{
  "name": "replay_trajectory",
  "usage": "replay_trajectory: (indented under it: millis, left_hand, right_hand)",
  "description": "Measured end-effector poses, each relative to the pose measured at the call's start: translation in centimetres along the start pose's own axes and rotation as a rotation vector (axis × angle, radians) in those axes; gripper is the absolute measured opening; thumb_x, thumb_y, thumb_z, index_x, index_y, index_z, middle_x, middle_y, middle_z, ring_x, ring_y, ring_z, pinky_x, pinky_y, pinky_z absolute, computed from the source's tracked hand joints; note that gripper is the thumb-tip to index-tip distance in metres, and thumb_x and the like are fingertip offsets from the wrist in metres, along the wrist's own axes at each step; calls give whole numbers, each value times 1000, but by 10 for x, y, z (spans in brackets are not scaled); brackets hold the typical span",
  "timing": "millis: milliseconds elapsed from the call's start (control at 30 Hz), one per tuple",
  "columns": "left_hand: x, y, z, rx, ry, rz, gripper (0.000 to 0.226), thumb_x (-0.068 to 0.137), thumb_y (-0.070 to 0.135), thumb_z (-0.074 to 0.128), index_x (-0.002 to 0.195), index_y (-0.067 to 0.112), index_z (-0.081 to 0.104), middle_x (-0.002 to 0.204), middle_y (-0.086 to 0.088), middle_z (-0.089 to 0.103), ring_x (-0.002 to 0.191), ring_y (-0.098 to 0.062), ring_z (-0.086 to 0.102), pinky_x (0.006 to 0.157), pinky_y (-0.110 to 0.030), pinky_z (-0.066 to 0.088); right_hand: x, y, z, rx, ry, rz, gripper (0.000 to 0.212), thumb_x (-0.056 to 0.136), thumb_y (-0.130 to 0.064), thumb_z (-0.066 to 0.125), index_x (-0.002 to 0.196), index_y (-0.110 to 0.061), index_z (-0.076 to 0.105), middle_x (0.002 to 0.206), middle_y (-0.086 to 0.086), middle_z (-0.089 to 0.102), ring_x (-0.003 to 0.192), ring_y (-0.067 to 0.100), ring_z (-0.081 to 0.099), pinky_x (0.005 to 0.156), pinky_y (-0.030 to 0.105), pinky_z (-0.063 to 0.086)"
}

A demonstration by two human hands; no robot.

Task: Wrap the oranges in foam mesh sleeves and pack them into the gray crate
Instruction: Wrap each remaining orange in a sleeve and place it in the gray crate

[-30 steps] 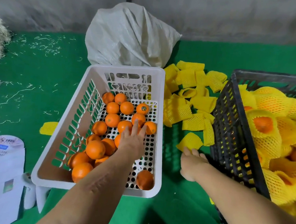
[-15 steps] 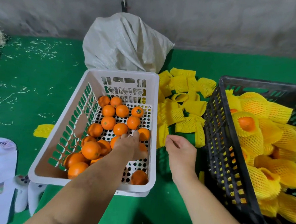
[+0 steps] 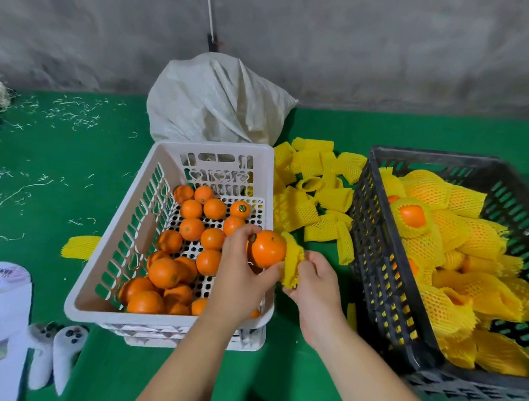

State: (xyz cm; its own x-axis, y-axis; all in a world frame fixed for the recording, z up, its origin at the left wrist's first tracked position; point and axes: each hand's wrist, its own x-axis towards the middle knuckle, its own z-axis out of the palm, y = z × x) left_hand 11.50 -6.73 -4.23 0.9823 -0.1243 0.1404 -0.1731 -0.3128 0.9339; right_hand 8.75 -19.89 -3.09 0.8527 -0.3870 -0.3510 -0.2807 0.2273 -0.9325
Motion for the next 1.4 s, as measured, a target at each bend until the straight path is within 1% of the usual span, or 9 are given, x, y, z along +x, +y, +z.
replay_trajectory:
  millis: [67, 200, 367, 567, 700, 833, 1000, 1233, 1400]
  left_hand:
    - [-4, 5, 5, -65, 2, -27, 61, 88, 24, 85, 135, 35, 48, 125, 8, 60, 103, -12, 68, 89, -41, 61]
    - [-7, 14, 21, -271, 26, -166, 80, 82, 45, 81, 153, 32, 46, 135, 8, 64, 113, -8, 70, 97, -33, 58]
    - [-10, 20, 38, -670, 27, -289, 53, 81, 52, 80, 120, 17, 74, 96, 0, 77, 90, -19, 71, 87, -36, 57]
    - [-14, 20, 36, -645, 4, -286, 67, 77, 60, 78, 136, 30, 68, 126, -5, 74, 107, -18, 70, 82, -21, 56]
    - [-21, 17, 28, -625, -247, -193, 65, 77, 62, 84, 136, 40, 69, 157, 2, 53, 131, -23, 63, 91, -32, 59]
    - [-23, 18, 23, -708, -328, -288, 72, 74, 50, 87, 135, 19, 66, 126, -15, 71, 95, -29, 75, 77, -31, 59]
    - [-20, 15, 24, -637, -396, -281, 67, 77, 43, 80, 136, 14, 64, 114, -10, 75, 90, -28, 75, 75, -30, 59]
    - [-18, 18, 34, -653, -105, -271, 64, 78, 50, 81, 131, 17, 69, 120, -11, 74, 103, -25, 73, 79, -30, 59]
    - [-19, 19, 37, -658, -2, -186, 53, 78, 48, 82, 124, 41, 56, 126, -10, 62, 103, -17, 73, 76, -29, 60]
  right_hand:
    - [-1, -5, -8, 113, 47, 63, 26, 105, -15, 42, 104, -25, 66, 103, 14, 72, 84, 26, 64, 68, 39, 59]
    - [-3, -10, -24, 34, -44, -4, 15, 105, -25, 51, 110, -23, 65, 105, 13, 70, 81, 19, 61, 61, 33, 51]
    - [-4, -31, -34, 99, -225, -100, 8, 103, -20, 60, 102, -20, 68, 93, 4, 72, 76, 16, 64, 65, 33, 52]
    - [9, -33, -44, -272, 181, -437, 11, 96, -14, 66, 100, -23, 62, 92, 1, 66, 78, 20, 62, 70, 40, 53]
    - [12, -24, -38, -489, 191, -604, 15, 95, -17, 69, 98, -28, 59, 88, -10, 60, 77, 4, 56, 67, 20, 42]
    - [19, -17, -45, -598, 171, -651, 10, 94, -13, 70, 102, -20, 68, 90, -6, 56, 78, 10, 54, 69, 30, 46]
    - [20, -16, -50, -684, 138, -667, 10, 93, -12, 72, 100, -17, 67, 99, -3, 60, 87, 13, 56, 74, 31, 48]
    - [24, -25, -52, -568, -56, -578, 16, 95, -13, 71, 101, -27, 70, 96, -7, 58, 77, 12, 56, 70, 33, 49]
    - [11, -22, -58, -518, -61, -595, 16, 94, -15, 72, 99, -30, 68, 98, -12, 63, 84, 4, 60, 73, 25, 46]
